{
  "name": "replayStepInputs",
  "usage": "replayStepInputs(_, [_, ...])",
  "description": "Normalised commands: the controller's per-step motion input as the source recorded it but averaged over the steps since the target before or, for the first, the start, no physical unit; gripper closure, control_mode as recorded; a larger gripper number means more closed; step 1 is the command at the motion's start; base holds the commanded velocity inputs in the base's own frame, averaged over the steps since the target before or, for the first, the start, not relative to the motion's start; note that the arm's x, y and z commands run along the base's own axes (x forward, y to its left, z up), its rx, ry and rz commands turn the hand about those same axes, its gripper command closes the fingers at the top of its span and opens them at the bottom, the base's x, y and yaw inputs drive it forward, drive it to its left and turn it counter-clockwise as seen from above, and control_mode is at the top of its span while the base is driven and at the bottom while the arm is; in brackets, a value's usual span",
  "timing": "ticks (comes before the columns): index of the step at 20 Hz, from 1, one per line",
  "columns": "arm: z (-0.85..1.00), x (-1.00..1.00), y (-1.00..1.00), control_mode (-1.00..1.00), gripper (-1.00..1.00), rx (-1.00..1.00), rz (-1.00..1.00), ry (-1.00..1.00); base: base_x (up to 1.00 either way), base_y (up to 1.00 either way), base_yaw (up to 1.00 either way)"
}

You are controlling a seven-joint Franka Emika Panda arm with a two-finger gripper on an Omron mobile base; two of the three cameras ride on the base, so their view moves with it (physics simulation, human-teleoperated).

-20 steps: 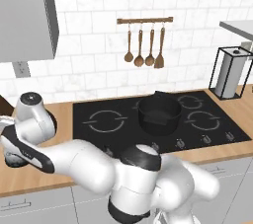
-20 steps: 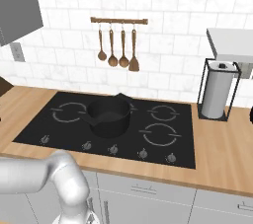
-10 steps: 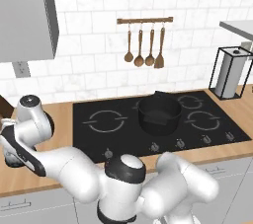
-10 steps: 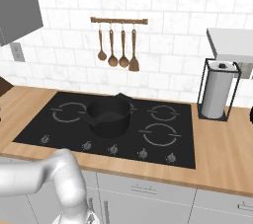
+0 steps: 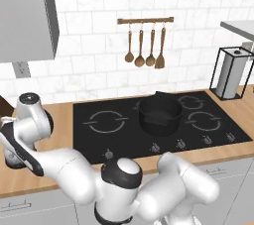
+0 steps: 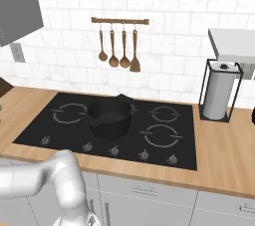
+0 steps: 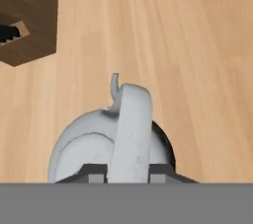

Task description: Pick the kettle from the counter and place it on a stove burner. Then turn the burner on.

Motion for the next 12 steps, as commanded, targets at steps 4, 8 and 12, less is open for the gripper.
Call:
replayStepInputs(4, [0.07, 0.00, -0.03, -1.00, 1.00, 0.00, 0.00, -0.09, 0.00, 0.00, 0.00])
replayStepInputs(8, [0.38, -0.04, -0.56, -1.00, 1.00, 0.05, -0.04, -0.13, 0.00, 0.00, 0.00])
replayStepInputs(12, [0.63, -0.15, -1.00, -1.00, 1.00, 0.14, -0.12, -0.21, 0.00, 0.00, 0.00])
